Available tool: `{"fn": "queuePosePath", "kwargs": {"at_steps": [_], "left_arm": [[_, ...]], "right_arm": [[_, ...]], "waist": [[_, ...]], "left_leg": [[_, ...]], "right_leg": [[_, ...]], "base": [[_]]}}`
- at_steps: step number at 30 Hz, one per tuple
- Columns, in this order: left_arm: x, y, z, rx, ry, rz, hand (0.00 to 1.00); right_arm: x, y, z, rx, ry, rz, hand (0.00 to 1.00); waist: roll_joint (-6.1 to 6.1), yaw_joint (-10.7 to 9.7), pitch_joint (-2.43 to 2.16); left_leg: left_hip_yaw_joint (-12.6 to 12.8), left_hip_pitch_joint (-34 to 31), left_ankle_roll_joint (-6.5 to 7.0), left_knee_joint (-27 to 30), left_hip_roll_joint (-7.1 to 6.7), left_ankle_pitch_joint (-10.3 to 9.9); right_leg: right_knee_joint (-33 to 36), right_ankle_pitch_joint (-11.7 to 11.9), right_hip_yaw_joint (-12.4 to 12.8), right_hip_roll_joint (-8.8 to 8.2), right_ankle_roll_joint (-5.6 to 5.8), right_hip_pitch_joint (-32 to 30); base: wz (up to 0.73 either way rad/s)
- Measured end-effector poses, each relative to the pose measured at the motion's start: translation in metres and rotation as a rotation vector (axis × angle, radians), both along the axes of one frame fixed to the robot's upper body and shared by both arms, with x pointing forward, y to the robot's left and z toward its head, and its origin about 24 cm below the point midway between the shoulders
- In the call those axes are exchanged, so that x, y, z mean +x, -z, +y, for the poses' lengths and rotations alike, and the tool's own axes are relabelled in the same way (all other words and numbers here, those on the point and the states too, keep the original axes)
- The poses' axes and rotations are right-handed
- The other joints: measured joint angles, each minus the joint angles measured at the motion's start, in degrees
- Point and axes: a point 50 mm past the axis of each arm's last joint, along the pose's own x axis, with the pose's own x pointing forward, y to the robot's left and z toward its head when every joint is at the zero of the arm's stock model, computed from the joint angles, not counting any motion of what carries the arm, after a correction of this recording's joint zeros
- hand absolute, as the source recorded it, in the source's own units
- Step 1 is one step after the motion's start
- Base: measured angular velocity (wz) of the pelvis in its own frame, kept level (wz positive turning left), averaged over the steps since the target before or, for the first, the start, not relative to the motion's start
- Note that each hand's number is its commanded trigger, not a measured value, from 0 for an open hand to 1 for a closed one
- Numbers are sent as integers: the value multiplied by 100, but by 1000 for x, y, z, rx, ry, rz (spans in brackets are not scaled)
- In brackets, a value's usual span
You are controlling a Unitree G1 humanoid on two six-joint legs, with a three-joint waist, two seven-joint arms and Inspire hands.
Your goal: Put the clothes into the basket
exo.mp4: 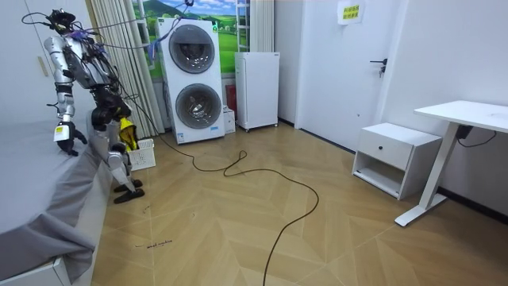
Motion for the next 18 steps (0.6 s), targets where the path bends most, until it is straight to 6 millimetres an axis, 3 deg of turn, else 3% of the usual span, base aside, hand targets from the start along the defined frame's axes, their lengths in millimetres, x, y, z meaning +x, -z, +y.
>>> {"fn": "queuePosePath", "kwargs": {"at_steps": [11, 18], "left_arm": [[0, -1, 4, -30, 7, -1, 0], [-11, 0, 2, -59, 10, 3, 0]], "right_arm": [[-17, 8, -6, 11, 25, 45, 0], [-32, 2, -22, -27, 63, 23, 0]], "waist": [[7, -15, -1], [36, -6, 4]], "left_leg": [[4, 120, -2, -17, -46, 1], [-16, 461, -3, -3, -54, 0]], "right_leg": [[79, -131, -121, -49, -70, 106], [90, -297, -305, -127, -126, 496]], "base": [[6], [15]]}}
